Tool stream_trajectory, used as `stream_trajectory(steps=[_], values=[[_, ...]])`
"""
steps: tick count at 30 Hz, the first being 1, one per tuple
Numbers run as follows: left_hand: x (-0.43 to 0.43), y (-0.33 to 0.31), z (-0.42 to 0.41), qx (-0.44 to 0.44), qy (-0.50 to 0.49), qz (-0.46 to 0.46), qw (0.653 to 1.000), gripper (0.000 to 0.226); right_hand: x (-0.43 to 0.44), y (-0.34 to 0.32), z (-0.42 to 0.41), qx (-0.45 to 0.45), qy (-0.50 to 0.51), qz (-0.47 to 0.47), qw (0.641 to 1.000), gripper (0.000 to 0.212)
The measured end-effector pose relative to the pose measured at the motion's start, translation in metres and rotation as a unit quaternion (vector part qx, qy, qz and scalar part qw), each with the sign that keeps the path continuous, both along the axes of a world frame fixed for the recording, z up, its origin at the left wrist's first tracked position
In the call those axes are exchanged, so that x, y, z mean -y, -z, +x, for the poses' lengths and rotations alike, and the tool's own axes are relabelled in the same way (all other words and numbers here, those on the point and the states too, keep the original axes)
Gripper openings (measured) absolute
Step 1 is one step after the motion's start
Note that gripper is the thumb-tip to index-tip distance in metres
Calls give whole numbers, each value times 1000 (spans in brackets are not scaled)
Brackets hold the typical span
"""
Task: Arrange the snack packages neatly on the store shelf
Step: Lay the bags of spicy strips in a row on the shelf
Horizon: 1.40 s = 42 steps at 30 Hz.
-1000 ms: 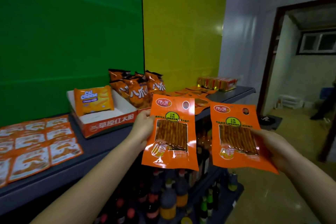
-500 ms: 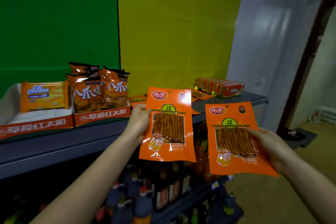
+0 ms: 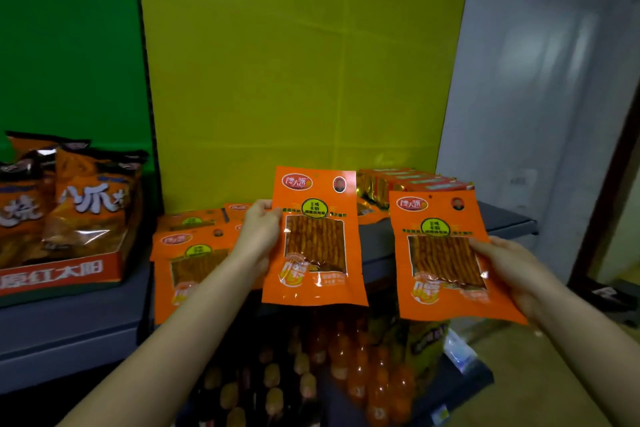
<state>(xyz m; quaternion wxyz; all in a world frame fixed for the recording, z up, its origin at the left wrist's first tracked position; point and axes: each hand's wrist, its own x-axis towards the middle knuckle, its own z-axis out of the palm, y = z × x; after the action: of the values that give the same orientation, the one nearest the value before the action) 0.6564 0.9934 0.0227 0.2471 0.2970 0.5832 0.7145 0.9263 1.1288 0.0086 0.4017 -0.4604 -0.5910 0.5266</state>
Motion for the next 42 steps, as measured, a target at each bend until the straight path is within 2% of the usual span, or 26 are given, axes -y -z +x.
stream_trajectory(steps=[5, 10, 14, 19, 22, 26, 34, 37, 42], values=[[-50, 4, 0, 4, -38, -19, 999, 17, -65, -2, -18, 6, -54, -10, 998, 16], [-89, 10, -8, -28, -91, -29, 995, 24, -120, 1, -42, 22, -121, 0, 992, 19], [-118, 19, -7, -53, -138, -66, 987, 13, -156, 2, -55, 37, -175, 9, 984, 19], [-146, 31, -6, -128, -214, -141, 958, 12, -193, -3, -73, 56, -221, 13, 974, 14], [-154, 34, -4, -162, -244, -193, 937, 25, -204, 0, -87, 71, -254, 8, 965, 14], [-160, 34, -2, -242, -293, -264, 887, 23, -215, 10, -103, 100, -279, 46, 954, 15], [-165, 43, -2, -389, -340, -388, 763, 25, -224, 18, -118, 175, -251, 143, 941, 23], [-167, 49, -4, -423, -342, -430, 721, 24, -226, 18, -119, 239, -242, 190, 921, 26], [-171, 53, -5, -474, -332, -487, 654, 21, -226, 16, -114, 336, -250, 268, 867, 38]])
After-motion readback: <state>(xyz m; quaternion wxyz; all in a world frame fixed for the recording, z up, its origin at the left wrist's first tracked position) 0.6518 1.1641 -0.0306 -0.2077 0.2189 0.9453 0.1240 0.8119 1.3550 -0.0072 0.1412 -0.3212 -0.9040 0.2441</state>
